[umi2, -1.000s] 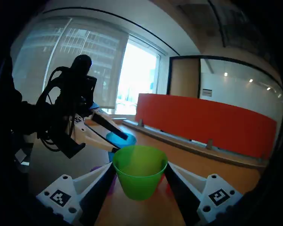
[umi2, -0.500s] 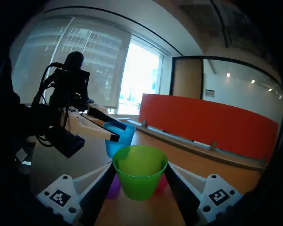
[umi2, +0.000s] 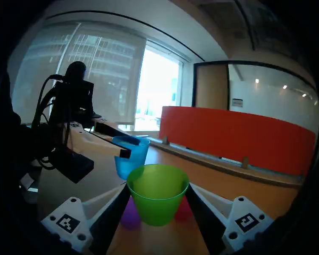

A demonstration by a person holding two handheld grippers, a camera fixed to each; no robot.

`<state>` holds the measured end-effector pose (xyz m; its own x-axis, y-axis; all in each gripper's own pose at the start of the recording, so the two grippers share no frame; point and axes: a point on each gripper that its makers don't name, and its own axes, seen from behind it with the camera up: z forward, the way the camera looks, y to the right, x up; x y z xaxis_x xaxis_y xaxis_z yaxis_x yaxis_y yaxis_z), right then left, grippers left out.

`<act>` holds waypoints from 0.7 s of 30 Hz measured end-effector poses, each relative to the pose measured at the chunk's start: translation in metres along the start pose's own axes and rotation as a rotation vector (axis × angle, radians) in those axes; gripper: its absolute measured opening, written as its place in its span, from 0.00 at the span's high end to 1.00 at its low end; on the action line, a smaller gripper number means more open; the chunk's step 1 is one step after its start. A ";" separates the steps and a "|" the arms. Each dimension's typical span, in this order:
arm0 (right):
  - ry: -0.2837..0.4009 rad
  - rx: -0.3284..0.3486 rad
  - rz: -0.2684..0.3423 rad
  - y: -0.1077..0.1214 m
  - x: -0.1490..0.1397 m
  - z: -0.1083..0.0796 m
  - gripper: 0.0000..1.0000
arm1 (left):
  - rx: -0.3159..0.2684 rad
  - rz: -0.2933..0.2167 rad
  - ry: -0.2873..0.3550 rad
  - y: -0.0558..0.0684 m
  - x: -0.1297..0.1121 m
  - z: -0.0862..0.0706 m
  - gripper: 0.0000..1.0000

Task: Pour water

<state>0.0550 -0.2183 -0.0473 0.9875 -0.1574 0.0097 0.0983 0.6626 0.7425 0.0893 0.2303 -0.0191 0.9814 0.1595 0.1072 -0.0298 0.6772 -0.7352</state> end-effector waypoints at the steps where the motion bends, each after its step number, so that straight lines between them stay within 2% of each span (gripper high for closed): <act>1: 0.002 0.002 0.002 -0.001 0.001 0.001 0.09 | 0.000 0.001 0.000 0.000 0.000 -0.001 0.12; 21: 0.031 0.028 0.041 -0.017 0.010 0.016 0.09 | 0.020 -0.010 0.019 -0.006 -0.003 -0.018 0.12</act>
<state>0.0609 -0.2422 -0.0493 0.9939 -0.1080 0.0202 0.0549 0.6472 0.7604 0.0901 0.2130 -0.0276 0.9851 0.1389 0.1016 -0.0234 0.6931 -0.7204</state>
